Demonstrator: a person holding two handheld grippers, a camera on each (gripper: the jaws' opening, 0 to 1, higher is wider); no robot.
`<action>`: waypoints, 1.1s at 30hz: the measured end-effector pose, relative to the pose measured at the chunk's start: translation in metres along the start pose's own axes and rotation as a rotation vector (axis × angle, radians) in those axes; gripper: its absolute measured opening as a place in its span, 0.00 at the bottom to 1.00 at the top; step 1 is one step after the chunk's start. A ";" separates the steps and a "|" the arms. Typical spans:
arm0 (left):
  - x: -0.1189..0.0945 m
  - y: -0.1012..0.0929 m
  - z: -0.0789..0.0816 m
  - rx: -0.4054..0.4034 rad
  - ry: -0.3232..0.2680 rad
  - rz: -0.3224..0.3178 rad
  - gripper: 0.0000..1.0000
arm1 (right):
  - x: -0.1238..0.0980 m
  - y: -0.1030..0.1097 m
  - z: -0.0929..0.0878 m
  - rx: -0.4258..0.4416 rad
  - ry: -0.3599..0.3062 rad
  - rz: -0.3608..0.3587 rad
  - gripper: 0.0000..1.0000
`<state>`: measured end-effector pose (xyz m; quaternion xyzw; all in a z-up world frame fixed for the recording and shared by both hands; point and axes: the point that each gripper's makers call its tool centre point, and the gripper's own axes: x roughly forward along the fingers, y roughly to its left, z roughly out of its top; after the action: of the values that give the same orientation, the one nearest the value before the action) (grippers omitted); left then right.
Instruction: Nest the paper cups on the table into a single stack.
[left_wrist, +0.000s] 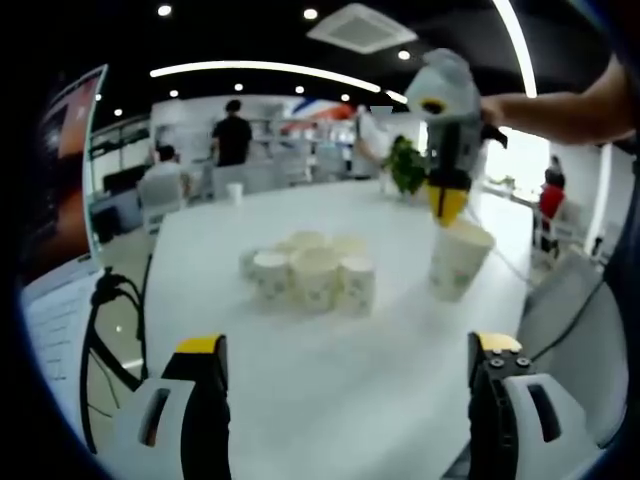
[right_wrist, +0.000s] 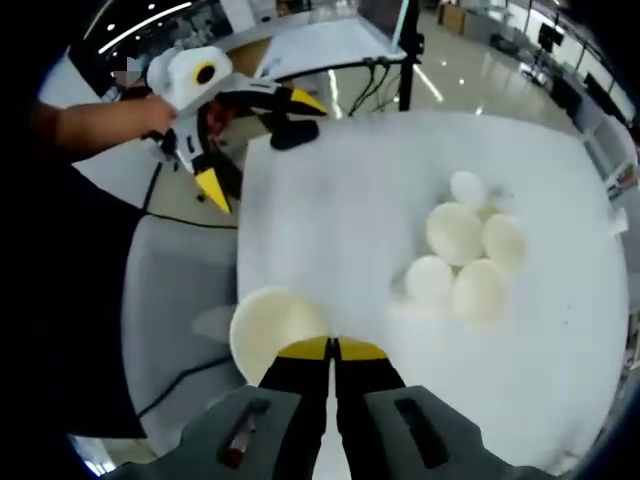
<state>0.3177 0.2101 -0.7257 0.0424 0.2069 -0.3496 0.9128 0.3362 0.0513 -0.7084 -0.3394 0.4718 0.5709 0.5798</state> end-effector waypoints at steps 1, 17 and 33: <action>0.000 0.000 -0.001 0.001 0.001 -0.001 0.98 | 0.001 0.002 -0.001 0.000 -0.001 0.001 0.00; -0.002 -0.005 -0.006 -0.004 0.002 -0.008 0.98 | 0.014 0.000 -0.008 0.034 -0.013 -0.004 0.00; -0.001 -0.009 -0.003 -0.002 -0.008 -0.010 0.98 | 0.049 0.002 -0.017 0.044 -0.009 0.006 0.00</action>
<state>0.3096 0.2047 -0.7275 0.0394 0.2039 -0.3542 0.9118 0.3263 0.0526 -0.7592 -0.3227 0.4828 0.5636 0.5875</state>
